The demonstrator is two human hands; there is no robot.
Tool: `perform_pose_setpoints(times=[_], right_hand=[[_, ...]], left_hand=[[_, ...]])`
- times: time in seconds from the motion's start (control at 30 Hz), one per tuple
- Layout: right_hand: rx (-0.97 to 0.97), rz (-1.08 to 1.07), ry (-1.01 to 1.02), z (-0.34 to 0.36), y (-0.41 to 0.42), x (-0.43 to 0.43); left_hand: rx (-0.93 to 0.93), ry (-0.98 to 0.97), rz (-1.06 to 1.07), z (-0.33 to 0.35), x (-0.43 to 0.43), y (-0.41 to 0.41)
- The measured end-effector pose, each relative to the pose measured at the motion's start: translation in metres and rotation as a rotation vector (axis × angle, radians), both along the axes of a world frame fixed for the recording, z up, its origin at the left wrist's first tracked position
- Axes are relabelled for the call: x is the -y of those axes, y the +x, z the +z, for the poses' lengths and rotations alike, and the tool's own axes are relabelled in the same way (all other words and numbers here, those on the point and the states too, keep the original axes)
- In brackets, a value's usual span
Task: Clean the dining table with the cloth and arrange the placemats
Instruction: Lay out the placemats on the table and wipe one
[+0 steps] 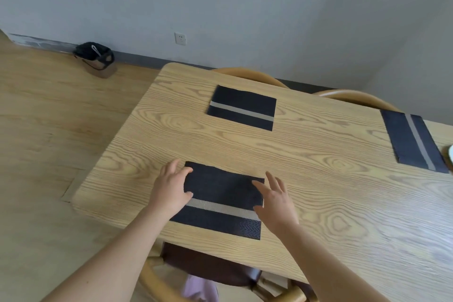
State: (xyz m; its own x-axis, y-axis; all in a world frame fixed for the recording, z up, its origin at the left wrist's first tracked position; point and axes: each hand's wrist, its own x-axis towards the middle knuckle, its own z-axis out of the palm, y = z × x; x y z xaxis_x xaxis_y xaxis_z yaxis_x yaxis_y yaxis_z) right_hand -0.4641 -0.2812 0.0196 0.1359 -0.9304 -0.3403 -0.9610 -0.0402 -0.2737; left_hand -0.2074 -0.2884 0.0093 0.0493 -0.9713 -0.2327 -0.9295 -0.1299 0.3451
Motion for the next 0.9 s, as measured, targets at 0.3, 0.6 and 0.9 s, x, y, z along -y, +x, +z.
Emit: perform_pose_setpoints(times=[0.3, 0.6, 0.9], right_hand=[[-0.153, 0.226, 0.1, -0.021, -0.007, -0.009], [-0.162, 0.246, 0.076, -0.024, -0.006, -0.017], [-0.137, 0.242, 0.072, -0.024, -0.006, -0.029]], left_hand=[[0.064, 0.213, -0.338, -0.016, -0.01, -0.029], [0.067, 0.228, -0.347, -0.024, -0.017, -0.025], [0.021, 0.235, -0.322, -0.021, -0.029, -0.025]])
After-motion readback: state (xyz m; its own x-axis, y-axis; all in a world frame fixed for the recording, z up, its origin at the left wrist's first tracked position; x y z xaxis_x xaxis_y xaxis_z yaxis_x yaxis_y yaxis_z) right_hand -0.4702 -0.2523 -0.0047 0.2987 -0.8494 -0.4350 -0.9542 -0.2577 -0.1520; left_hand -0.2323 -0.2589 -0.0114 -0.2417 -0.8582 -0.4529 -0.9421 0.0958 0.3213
